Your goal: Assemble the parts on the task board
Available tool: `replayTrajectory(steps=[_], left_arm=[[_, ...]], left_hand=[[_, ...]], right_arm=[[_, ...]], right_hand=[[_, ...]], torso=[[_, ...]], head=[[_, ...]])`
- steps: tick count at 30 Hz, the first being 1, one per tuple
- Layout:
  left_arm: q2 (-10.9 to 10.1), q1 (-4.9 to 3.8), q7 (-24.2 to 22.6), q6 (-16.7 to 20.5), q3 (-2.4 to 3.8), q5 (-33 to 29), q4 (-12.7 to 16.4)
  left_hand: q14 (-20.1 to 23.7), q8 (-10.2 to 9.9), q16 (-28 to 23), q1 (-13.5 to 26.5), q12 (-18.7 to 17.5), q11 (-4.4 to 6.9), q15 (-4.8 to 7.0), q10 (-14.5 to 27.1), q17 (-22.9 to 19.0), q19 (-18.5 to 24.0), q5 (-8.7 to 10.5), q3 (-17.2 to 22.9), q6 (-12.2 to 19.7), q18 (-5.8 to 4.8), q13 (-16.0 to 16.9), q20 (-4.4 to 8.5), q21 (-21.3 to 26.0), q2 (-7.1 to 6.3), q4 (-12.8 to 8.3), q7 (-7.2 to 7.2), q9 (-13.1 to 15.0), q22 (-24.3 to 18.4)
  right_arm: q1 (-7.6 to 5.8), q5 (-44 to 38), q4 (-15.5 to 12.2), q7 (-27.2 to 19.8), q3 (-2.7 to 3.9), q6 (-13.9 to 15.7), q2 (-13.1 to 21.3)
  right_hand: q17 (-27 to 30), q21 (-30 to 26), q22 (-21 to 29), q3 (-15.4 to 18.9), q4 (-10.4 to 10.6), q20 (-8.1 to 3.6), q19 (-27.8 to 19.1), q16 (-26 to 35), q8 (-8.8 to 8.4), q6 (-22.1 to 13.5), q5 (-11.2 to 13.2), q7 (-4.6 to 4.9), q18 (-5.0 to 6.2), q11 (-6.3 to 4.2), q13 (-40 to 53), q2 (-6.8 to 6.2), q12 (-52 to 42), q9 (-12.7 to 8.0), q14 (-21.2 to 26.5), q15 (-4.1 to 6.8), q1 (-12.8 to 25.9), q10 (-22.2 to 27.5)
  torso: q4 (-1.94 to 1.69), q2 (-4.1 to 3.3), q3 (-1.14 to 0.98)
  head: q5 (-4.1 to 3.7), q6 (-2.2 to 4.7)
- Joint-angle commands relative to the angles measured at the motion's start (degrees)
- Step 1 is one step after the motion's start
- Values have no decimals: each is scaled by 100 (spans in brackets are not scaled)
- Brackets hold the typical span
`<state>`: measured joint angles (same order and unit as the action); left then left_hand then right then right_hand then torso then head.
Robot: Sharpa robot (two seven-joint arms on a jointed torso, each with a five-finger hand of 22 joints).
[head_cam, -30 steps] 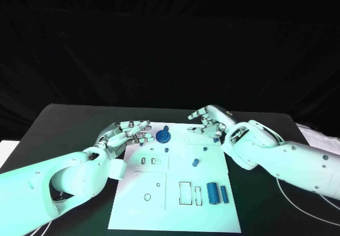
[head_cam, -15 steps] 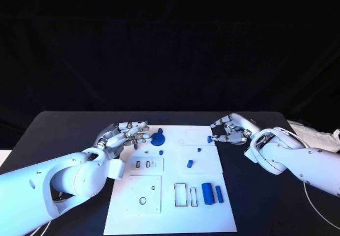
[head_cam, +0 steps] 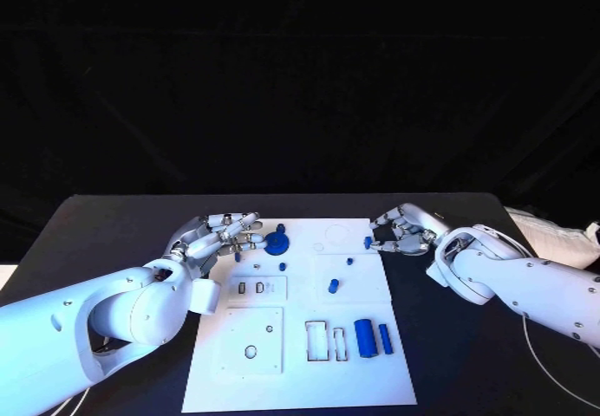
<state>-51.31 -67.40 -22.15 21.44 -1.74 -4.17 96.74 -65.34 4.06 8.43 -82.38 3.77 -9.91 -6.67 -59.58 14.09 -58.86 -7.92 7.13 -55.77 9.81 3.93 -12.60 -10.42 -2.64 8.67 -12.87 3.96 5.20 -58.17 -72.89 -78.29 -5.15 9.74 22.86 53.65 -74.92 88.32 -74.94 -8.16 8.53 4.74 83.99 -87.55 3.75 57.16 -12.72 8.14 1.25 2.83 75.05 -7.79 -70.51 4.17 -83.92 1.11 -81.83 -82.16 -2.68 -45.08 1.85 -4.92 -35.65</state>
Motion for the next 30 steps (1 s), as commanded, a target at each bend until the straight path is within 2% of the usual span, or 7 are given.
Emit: replayTrajectory(steps=[1, 16, 24, 30], left_arm=[[17, 2, -59, -128, 3, -8, 3], [39, 4, -34, -136, 3, -8, 12], [44, 4, -28, -136, 3, -8, 6], [45, 4, -24, -130, 3, -8, 6]], left_hand=[[14, -18, -17, -16, -2, 4, -3, 18, 6, -27, 27, 5, 20, 52, -7, -18, 30, 37, -31, -16, -4, -7], [14, -18, -17, -16, -2, 4, -3, 18, 6, -27, 27, 5, 20, 52, -7, -18, 30, 37, -31, -16, -4, -7], [9, -14, -21, -19, 2, 7, 0, 13, 15, -31, 27, 8, 15, 54, -5, -17, 34, 48, -45, -13, -2, -9], [9, -14, -21, -19, 2, 7, 0, 13, 15, -31, 27, 8, 15, 54, -5, -17, 34, 48, -45, -13, -2, -9]], right_arm=[[38, -57, 37, 21, -1, -179, -50], [81, -61, 97, -26, -1, -216, -149], [83, -61, 114, -36, 0, -240, -180], [83, -61, 124, -35, 0, -275, -199]], right_hand=[[-976, 24, -1185, -11, -29, 29, 424, -19, -4, -6, 40, 14, -52, 24, 162, 66, 4, -5, -497, -2, -29, 26], [-985, 24, -1186, -102, -83, 26, 424, -21, 46, 136, 28, -1, -52, 9, 184, 193, -16, 16, -499, 7, -77, 8], [-998, 27, -1192, -246, -148, -6, 427, -25, 112, 398, 185, -70, -52, -46, 213, 327, -41, 46, -501, 50, -115, -13], [-1010, 29, -1198, -325, -188, -34, 430, -29, 143, 544, 255, -117, -54, -84, 231, 380, -57, 61, -504, 81, -122, -25]], torso=[[-2, -2, 3], [6, 7, 7], [8, 8, 9], [6, 9, 10]], head=[[17, -23], [27, -57], [31, -69], [30, -77]])
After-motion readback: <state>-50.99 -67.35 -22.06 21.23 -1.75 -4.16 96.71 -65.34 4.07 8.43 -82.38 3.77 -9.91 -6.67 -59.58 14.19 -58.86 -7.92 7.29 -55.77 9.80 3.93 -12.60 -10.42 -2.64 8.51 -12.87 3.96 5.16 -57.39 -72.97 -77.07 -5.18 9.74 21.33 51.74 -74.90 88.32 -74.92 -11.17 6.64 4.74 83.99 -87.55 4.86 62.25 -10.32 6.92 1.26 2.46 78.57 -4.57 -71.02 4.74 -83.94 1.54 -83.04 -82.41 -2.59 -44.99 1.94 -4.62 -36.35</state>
